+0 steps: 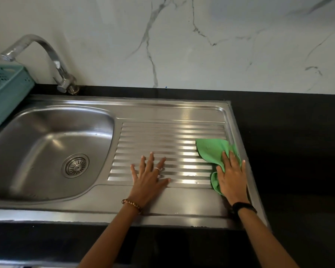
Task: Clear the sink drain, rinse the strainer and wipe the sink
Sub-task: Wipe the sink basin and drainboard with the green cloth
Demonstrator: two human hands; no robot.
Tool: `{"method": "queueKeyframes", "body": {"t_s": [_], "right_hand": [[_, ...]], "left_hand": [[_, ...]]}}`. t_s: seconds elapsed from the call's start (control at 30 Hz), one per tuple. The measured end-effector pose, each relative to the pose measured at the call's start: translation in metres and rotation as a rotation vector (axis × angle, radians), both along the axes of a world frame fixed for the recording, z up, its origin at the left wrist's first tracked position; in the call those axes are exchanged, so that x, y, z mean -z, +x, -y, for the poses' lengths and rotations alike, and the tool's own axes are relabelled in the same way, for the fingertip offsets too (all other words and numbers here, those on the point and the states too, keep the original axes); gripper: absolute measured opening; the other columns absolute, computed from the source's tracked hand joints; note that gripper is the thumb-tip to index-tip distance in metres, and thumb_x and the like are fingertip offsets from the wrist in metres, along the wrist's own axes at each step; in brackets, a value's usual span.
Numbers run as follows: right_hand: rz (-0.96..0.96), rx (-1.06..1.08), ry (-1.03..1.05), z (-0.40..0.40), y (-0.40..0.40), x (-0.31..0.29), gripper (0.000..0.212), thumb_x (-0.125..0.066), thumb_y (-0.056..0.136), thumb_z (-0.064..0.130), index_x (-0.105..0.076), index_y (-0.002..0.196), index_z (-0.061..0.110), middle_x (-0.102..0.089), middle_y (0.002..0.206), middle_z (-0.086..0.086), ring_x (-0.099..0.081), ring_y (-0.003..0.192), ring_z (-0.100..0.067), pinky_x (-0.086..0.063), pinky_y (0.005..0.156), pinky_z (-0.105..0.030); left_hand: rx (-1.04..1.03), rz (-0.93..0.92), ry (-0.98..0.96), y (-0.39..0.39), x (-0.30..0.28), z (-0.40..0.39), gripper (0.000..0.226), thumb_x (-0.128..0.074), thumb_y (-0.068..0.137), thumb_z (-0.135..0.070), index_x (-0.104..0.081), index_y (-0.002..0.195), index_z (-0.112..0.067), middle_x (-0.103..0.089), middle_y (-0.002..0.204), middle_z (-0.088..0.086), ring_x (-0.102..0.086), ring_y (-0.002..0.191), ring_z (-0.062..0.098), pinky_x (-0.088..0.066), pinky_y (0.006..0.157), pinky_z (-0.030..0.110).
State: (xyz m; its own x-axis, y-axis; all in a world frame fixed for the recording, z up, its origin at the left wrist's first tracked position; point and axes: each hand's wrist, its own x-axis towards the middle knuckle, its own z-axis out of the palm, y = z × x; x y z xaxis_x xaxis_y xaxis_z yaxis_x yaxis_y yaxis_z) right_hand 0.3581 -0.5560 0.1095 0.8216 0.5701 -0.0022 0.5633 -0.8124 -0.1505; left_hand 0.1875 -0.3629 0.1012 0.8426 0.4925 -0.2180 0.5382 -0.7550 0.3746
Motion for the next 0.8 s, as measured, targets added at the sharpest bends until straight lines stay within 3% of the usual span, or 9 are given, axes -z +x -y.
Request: {"method": "queueKeyframes", "body": {"t_s": [0.2, 0.3, 0.47, 0.6, 0.8], "right_hand": [[-0.027, 0.052, 0.03, -0.024, 0.005, 0.004, 0.075, -0.008, 0.083, 0.043, -0.033, 0.141, 0.003, -0.026, 0.151, -0.024, -0.026, 0.14, -0.038, -0.007, 0.115, -0.056], [-0.064, 0.053, 0.047, -0.059, 0.01, 0.003, 0.068, -0.015, 0.086, 0.038, -0.029, 0.143, 0.004, -0.021, 0.153, -0.023, -0.019, 0.142, -0.036, -0.007, 0.116, -0.055], [-0.103, -0.167, 0.095, -0.145, -0.043, 0.009, 0.054, -0.036, 0.095, 0.033, -0.031, 0.143, 0.01, -0.018, 0.156, -0.017, -0.015, 0.145, -0.029, -0.005, 0.119, -0.045], [-0.092, -0.345, 0.053, -0.21, -0.091, 0.011, 0.057, -0.027, 0.097, 0.041, -0.021, 0.146, 0.014, -0.013, 0.157, -0.015, -0.01, 0.146, -0.028, -0.005, 0.12, -0.045], [-0.114, -0.512, 0.071, -0.259, -0.122, 0.012, 0.057, -0.027, 0.095, 0.042, -0.025, 0.146, 0.016, -0.016, 0.157, -0.011, -0.012, 0.146, -0.024, -0.004, 0.121, -0.044]], "left_hand": [[-0.19, -0.006, -0.019, -0.041, -0.001, -0.048, 0.082, -0.042, 0.085, -0.059, 0.008, 0.145, -0.032, 0.02, 0.155, 0.008, 0.021, 0.141, 0.029, 0.014, 0.11, 0.056], [-0.29, -0.028, -0.021, -0.053, 0.001, -0.067, 0.096, -0.044, 0.08, -0.066, 0.011, 0.146, -0.022, 0.016, 0.156, 0.011, 0.017, 0.142, 0.029, 0.01, 0.111, 0.057], [-0.379, 0.002, -0.079, -0.066, 0.003, -0.08, 0.105, -0.049, 0.074, -0.069, 0.004, 0.147, -0.015, 0.006, 0.158, 0.008, 0.004, 0.145, 0.024, 0.0, 0.115, 0.052], [-0.385, 0.088, -0.171, -0.073, 0.003, -0.086, 0.102, -0.057, 0.077, -0.059, 0.0, 0.147, -0.012, 0.002, 0.158, 0.007, -0.004, 0.145, 0.021, -0.013, 0.118, 0.041], [-0.305, 0.105, -0.139, -0.077, 0.002, -0.087, 0.096, -0.049, 0.082, -0.057, 0.006, 0.146, -0.011, 0.005, 0.158, 0.008, 0.003, 0.145, 0.018, -0.002, 0.117, 0.037]]}}
